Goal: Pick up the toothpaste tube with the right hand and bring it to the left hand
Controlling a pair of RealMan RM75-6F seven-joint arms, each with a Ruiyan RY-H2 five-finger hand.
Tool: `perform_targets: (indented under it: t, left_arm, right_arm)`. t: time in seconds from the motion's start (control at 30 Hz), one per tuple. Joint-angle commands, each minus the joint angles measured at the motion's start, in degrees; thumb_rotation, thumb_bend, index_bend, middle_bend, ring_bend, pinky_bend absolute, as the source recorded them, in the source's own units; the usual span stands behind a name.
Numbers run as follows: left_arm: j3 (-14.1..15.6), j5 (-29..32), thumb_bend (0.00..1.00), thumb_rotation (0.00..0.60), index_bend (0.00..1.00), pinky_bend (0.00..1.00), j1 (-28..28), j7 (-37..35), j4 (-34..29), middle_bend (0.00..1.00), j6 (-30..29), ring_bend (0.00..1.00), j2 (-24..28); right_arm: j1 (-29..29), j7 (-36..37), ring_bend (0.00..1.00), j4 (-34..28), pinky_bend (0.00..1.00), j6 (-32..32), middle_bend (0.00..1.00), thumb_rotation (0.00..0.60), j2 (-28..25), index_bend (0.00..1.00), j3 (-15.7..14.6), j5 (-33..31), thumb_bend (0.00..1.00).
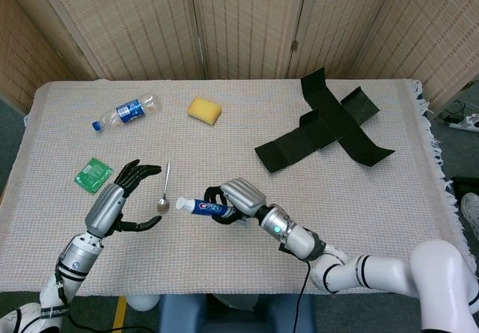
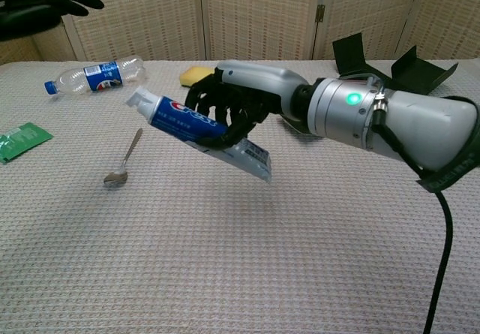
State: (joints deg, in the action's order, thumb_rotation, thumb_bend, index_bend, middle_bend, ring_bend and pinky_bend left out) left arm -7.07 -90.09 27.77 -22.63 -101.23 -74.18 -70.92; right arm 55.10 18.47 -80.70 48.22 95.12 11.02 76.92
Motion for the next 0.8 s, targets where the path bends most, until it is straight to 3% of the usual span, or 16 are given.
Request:
perform_targets:
  t: [0.03, 0.23, 0.8]
  left_arm:
    - [0.2, -0.6, 0.16, 0.120, 0.15, 0.00, 1.0, -0.1, -0.2, 0.14, 1.6, 0.10, -0.6]
    - [0.4, -0.4, 0.15, 0.053, 0.13, 0.00, 2.3, -0.1, -0.3, 0.11, 3.3, 0.06, -2.8]
    - [-0.4, -0.7, 0.15, 0.052, 0.08, 0.00, 3.5, 7.5, 4.3, 0.08, 1.3, 0.03, -10.3]
  right_arm:
    - [-0.2, 2.5, 0.72, 0.2, 0.65, 0.3, 0.65, 0.600, 1.5, 0.76, 0.3, 1.3, 0.74]
    - [0.1, 4.9, 0.72, 0.7, 0.66, 1.3, 0.66, 0.600, 3.9, 0.77, 0.9, 2.8, 0.74]
    - [0.1, 8.6, 0.73, 1.2, 0.67, 2.6, 0.67, 0.600, 8.0, 0.78, 2.6, 3.3, 0.74]
